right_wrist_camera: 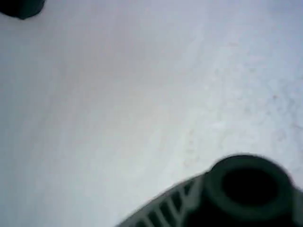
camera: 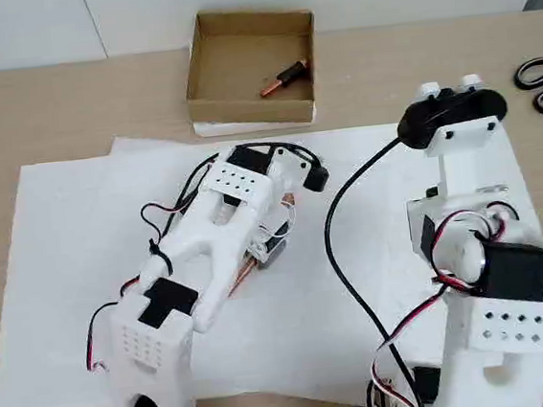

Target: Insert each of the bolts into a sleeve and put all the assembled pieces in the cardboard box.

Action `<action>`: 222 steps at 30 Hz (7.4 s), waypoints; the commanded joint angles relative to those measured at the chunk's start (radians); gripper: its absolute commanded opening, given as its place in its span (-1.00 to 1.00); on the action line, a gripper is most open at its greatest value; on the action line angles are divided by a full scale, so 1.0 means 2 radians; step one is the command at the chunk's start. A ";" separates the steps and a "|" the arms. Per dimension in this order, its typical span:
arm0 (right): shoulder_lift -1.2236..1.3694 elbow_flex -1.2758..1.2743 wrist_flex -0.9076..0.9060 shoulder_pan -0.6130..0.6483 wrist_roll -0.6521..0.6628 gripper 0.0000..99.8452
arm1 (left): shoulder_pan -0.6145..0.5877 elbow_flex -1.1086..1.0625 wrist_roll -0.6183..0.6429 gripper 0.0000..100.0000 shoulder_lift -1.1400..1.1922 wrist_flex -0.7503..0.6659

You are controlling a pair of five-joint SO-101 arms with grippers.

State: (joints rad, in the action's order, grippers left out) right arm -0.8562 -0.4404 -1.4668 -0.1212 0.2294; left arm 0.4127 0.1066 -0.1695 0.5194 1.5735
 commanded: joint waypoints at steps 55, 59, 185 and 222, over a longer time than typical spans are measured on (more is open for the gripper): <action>-0.479 -0.560 0.300 0.186 -0.065 -0.99 | -0.100 -0.340 0.259 -0.99 -0.535 -0.381; -0.479 -0.585 0.359 0.215 -0.150 -0.99 | -0.071 -0.351 0.278 -0.99 -0.554 -0.400; -0.479 -0.621 0.438 0.301 -0.213 -0.99 | 0.077 -0.344 0.071 -0.46 -0.628 -0.236; 0.477 0.353 0.445 0.153 -0.080 -0.99 | -0.280 -0.200 0.087 -0.45 -0.630 -0.016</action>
State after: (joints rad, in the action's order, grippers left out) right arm -0.1765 0.0015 -0.5953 0.1550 0.0575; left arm -0.1442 -0.2954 -0.0023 -0.7188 1.5367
